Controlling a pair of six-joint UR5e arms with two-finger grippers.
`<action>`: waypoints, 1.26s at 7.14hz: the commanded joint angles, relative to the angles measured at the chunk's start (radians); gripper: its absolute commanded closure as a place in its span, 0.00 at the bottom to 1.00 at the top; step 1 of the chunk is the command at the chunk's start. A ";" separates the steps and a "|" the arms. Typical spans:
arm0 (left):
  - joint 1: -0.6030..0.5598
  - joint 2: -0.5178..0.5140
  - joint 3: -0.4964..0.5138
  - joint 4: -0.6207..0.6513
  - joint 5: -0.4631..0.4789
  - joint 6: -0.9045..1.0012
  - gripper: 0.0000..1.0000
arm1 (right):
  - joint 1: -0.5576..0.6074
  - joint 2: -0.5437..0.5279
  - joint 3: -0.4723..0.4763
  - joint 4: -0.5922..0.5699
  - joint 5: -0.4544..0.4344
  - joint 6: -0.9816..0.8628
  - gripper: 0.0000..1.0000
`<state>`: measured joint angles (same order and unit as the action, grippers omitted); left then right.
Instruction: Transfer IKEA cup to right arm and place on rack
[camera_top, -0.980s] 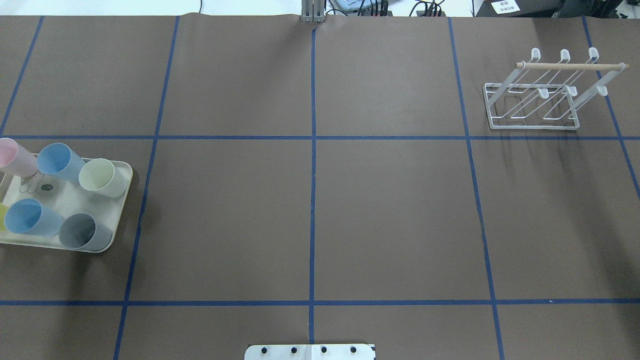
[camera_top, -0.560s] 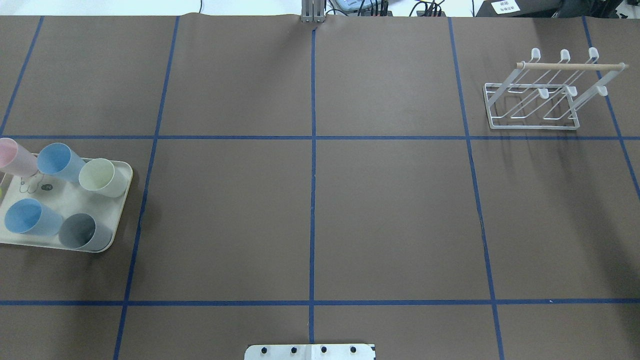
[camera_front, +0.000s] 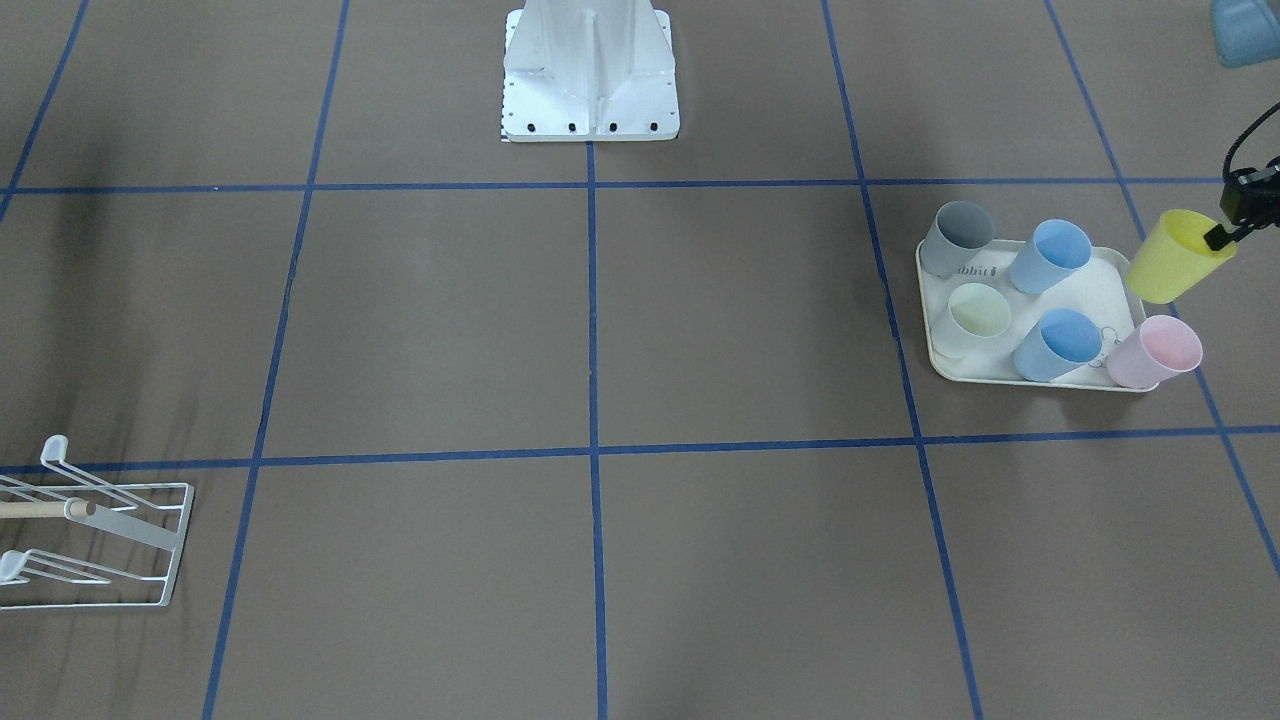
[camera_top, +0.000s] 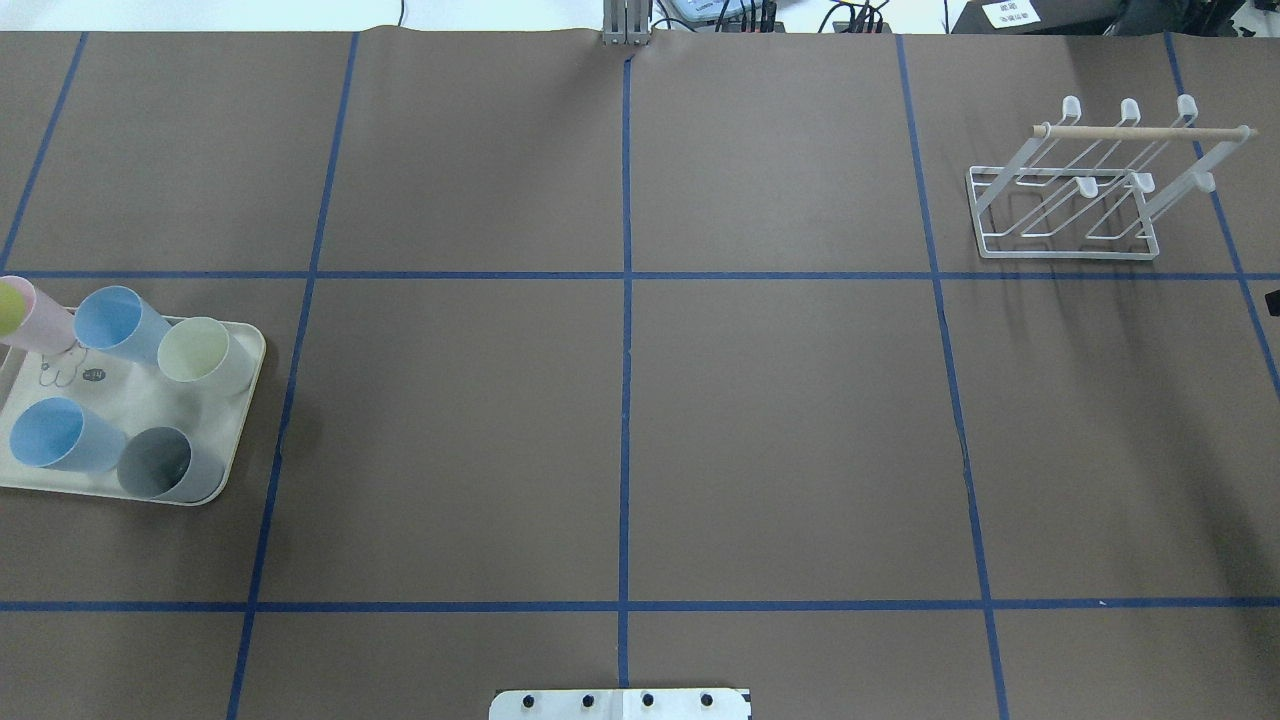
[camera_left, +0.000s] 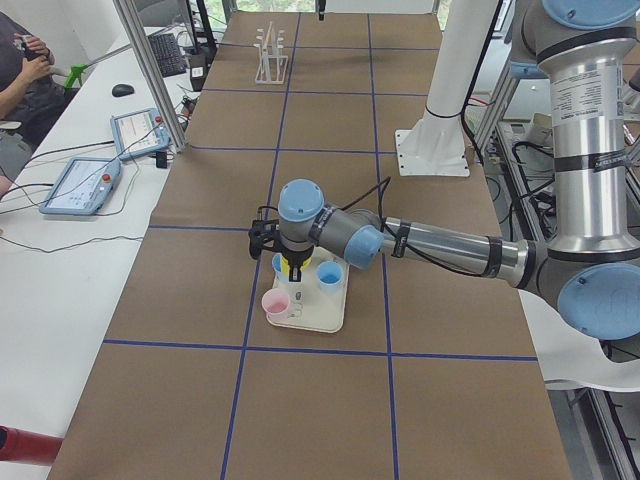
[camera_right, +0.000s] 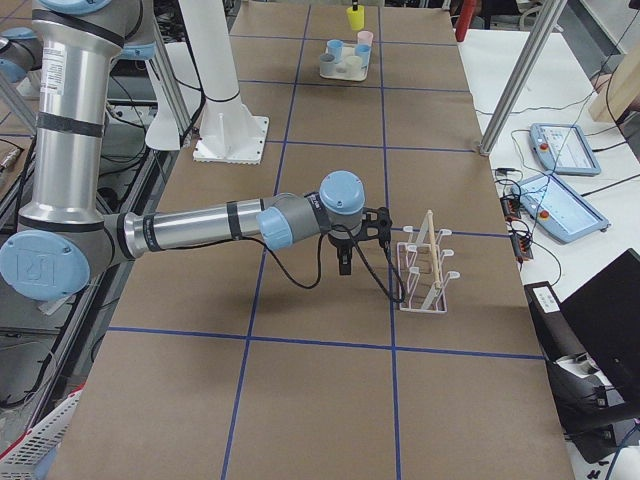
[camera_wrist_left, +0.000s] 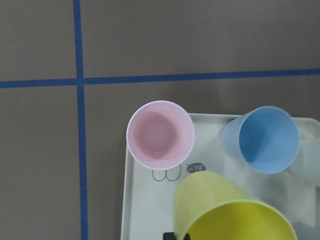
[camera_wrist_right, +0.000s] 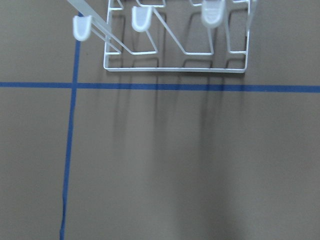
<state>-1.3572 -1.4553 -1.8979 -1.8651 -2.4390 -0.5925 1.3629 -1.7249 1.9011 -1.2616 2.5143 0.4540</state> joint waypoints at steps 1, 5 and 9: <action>0.064 -0.130 -0.032 -0.006 -0.076 -0.279 1.00 | -0.085 0.028 -0.003 0.251 0.000 0.298 0.01; 0.318 -0.423 -0.020 -0.154 -0.051 -0.856 1.00 | -0.188 0.162 -0.016 0.408 -0.002 0.665 0.02; 0.493 -0.652 0.025 -0.265 0.024 -1.333 1.00 | -0.249 0.341 -0.017 0.511 -0.086 1.028 0.02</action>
<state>-0.9087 -2.0460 -1.8940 -2.0871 -2.4525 -1.7770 1.1404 -1.4378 1.8850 -0.8010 2.4701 1.3558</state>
